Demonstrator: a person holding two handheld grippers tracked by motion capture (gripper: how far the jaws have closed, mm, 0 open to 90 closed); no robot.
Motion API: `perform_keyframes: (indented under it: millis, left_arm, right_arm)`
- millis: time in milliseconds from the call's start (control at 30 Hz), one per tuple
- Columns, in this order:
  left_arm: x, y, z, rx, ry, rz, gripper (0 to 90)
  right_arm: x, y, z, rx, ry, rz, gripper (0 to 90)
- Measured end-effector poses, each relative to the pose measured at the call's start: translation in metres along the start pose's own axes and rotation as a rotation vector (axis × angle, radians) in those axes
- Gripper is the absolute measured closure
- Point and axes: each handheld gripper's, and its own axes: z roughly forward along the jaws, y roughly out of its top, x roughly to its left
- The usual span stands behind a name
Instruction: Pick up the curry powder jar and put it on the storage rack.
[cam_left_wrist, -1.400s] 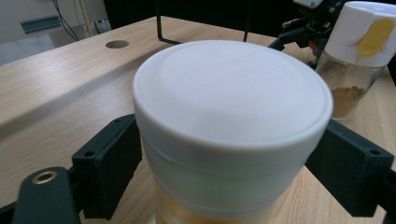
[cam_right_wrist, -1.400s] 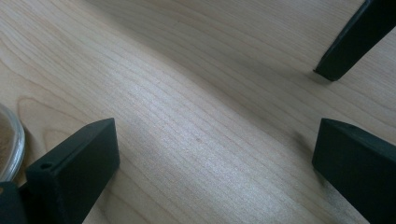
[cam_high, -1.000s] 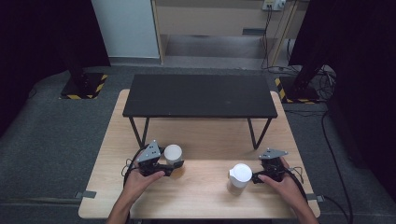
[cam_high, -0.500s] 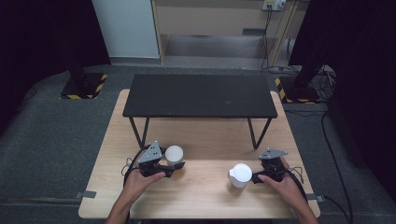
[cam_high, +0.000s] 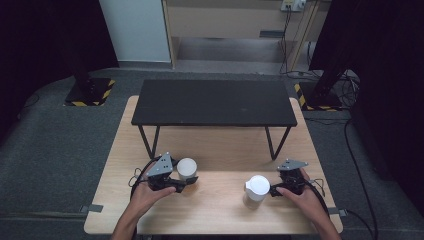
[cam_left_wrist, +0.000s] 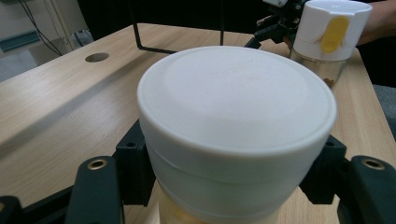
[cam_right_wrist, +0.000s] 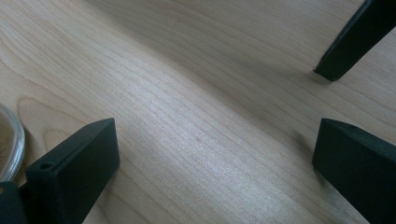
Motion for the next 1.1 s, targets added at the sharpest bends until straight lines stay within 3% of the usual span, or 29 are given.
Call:
perform_keyframes:
  millis: [367,667,767,1100]
  left_arm:
    - [0.002,0.011,-0.005,-0.004,-0.054,0.027,33.1]
    - [-0.004,0.024,0.0,0.009,-0.094,0.059,33.1]
    - [-0.004,0.028,0.003,0.012,-0.115,0.056,33.1]
    - [0.0,0.033,-0.001,0.013,-0.123,0.043,33.2]
  right_arm:
    - [0.0,0.0,0.0,0.0,0.0,0.0,1.4]
    - [0.0,0.0,0.0,0.0,0.0,0.0,1.4]
    - [0.0,0.0,0.0,0.0,0.0,0.0,1.4]
    - [0.0,0.0,0.0,0.0,0.0,0.0,1.4]
